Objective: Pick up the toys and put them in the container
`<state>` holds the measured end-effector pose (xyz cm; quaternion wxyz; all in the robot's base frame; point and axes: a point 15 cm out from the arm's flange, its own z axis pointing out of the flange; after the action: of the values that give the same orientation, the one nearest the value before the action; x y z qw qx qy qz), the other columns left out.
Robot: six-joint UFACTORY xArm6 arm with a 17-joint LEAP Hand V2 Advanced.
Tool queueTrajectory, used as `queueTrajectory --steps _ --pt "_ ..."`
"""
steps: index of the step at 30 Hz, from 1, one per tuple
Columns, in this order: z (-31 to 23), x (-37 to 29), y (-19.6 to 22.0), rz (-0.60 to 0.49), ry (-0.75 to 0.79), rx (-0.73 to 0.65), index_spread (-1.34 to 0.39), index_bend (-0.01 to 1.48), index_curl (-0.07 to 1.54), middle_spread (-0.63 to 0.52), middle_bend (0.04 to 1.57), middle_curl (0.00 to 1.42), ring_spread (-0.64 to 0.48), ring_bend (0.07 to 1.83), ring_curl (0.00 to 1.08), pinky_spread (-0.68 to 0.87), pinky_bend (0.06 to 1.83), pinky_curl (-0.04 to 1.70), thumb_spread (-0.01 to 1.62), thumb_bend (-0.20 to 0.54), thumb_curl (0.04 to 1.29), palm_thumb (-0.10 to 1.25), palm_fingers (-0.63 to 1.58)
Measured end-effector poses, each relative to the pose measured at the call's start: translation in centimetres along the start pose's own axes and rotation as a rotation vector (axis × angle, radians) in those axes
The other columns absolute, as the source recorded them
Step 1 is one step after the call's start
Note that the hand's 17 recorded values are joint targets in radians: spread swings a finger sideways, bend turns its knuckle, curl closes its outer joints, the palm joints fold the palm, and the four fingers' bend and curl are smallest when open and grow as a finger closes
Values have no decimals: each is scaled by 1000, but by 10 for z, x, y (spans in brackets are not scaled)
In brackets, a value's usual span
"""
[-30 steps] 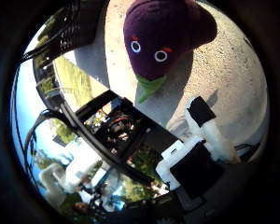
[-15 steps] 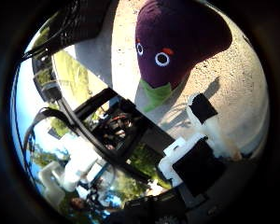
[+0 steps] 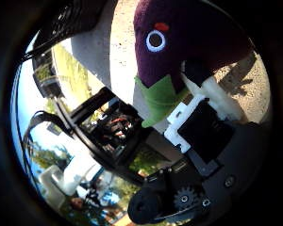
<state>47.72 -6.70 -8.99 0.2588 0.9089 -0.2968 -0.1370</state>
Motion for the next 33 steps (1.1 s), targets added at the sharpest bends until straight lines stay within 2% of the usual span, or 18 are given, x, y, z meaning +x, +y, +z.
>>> queueTrajectory --steps 3,5,7,8,10,14,24,33 --pt "-5 5 -1 1 14 18 -447 186 221 -183 808 615 30 1204 703 268 532 237 1023 -26 500 915 736" --pt "-14 13 -3 9 36 50 -502 247 224 -212 865 669 -2 1246 741 270 660 262 1019 -26 500 919 816" --pt "-21 21 -3 18 56 84 -580 314 219 -240 951 734 -35 1246 766 269 906 321 1012 -28 504 925 986" --pt "-24 25 -2 25 66 102 -580 314 219 -240 951 734 -35 1246 766 269 906 321 1012 -28 504 925 986" --pt "-28 31 7 43 69 122 -648 366 236 -255 987 795 -61 1241 798 256 1183 429 1002 -15 517 954 1063" --pt "-38 31 16 72 57 135 -758 471 275 -272 1045 888 -93 1266 844 213 1409 564 1039 15 568 1045 1030" --pt "-70 21 104 149 -46 99 -965 676 404 -287 1162 1053 -137 1373 909 146 1567 726 1118 -7 660 1056 882" --pt "-157 -19 173 162 -117 194 -1064 739 556 -281 1228 1123 -149 1446 930 121 1633 796 1146 -10 716 1045 799"
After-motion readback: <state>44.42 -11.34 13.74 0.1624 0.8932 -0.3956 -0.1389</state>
